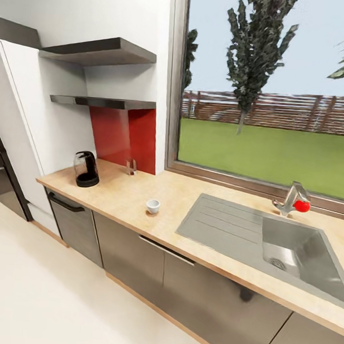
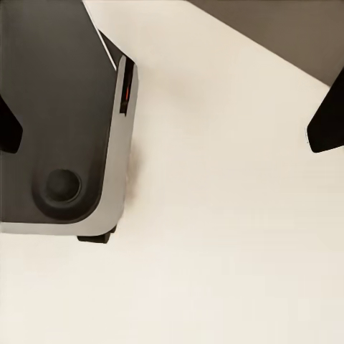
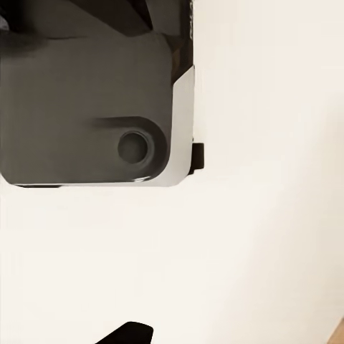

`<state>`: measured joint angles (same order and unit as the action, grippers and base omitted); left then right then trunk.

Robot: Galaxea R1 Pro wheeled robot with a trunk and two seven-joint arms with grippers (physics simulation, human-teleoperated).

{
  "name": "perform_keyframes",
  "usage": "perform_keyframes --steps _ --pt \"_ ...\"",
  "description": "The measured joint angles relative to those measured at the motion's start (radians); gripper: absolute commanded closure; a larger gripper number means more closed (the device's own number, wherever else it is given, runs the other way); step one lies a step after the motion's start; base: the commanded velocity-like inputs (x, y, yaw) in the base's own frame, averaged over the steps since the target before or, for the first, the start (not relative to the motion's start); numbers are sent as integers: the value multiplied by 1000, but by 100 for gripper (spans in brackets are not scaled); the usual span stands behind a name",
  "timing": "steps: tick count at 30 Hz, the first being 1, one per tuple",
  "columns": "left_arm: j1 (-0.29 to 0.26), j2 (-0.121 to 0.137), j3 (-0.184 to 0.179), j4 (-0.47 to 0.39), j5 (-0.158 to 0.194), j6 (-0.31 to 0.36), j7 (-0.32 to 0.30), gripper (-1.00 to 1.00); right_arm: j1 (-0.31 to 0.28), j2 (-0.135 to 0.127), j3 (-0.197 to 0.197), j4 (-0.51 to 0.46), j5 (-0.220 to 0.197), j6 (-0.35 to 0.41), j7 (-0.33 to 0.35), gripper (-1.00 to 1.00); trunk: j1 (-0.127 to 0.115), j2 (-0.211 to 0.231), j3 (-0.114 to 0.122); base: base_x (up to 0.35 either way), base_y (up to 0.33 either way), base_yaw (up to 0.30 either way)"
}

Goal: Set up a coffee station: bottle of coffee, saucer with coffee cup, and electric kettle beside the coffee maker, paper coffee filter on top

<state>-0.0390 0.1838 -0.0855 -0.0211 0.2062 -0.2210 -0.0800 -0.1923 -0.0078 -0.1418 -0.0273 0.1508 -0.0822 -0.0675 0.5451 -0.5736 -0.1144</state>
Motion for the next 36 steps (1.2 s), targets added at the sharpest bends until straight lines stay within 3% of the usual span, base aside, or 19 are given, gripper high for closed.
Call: perform_keyframes --steps 36 --pt "0 -2 1 0 1 0 0 -100 0 0 1 1 0 0 6 -100 0 0 0 178 294 0"
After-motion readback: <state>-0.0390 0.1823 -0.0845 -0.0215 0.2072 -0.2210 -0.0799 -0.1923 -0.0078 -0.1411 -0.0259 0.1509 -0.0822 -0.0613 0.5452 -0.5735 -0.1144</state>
